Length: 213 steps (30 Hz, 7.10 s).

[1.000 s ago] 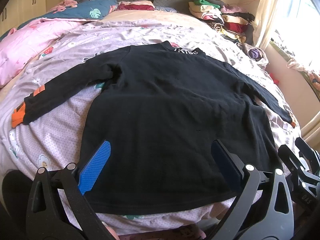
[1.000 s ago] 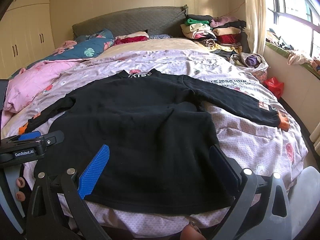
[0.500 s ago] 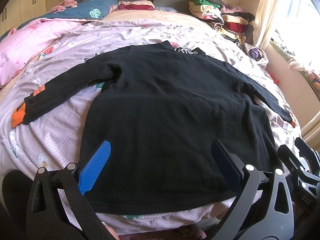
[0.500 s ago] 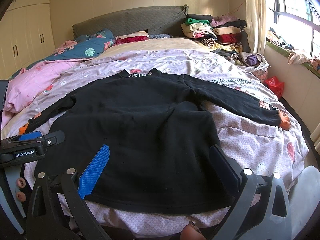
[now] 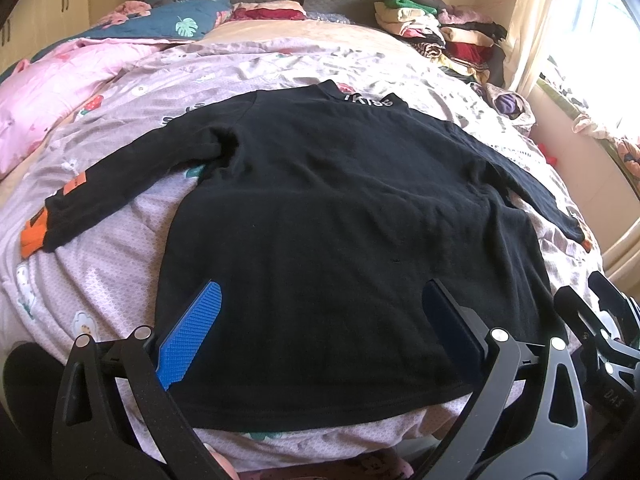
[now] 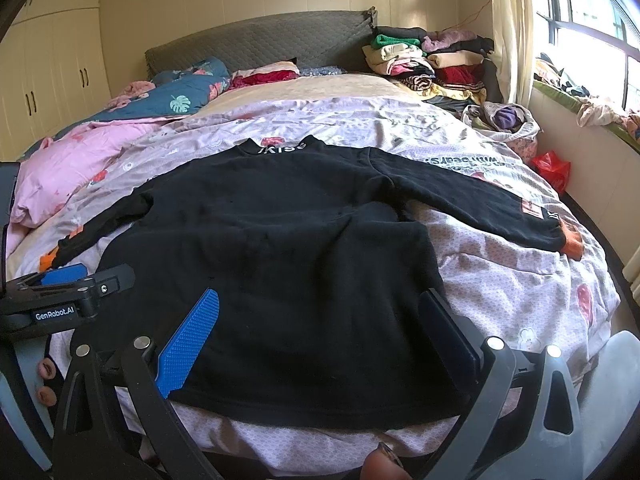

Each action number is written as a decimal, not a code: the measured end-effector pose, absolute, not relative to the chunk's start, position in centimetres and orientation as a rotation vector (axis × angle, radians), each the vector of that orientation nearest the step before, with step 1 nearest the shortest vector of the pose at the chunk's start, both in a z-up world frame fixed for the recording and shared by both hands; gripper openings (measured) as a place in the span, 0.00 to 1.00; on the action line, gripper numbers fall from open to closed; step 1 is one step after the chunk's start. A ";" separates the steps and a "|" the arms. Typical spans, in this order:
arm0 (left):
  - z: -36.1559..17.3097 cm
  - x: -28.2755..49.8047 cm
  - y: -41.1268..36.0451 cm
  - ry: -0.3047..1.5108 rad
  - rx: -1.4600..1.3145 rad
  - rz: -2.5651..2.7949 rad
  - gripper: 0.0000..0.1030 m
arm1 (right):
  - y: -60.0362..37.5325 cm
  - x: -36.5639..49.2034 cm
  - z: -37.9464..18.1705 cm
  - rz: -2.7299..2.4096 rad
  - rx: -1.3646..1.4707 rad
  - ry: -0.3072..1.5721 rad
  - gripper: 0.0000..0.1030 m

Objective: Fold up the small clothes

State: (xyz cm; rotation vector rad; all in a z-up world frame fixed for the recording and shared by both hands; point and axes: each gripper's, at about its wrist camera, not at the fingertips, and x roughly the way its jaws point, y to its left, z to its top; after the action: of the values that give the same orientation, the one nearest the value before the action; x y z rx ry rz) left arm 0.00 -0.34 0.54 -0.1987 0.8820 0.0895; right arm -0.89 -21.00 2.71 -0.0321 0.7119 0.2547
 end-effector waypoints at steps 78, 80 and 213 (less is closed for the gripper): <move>3.5 21.1 -1.7 0.871 -0.212 0.056 0.92 | -27.3 19.8 7.0 -0.108 0.259 0.665 0.96; 3.2 21.5 -2.2 0.879 -0.212 0.048 0.92 | -27.9 20.0 6.3 -0.116 0.271 0.676 0.96; 7.5 22.4 6.3 0.828 -0.514 -0.200 0.92 | -18.3 18.9 10.5 0.300 0.187 0.535 0.20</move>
State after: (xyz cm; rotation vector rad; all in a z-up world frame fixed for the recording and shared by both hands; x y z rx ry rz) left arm 22.37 6.25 7.53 -0.5142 0.8276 -0.1997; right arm 18.94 -18.33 10.46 0.1874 0.5346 0.3000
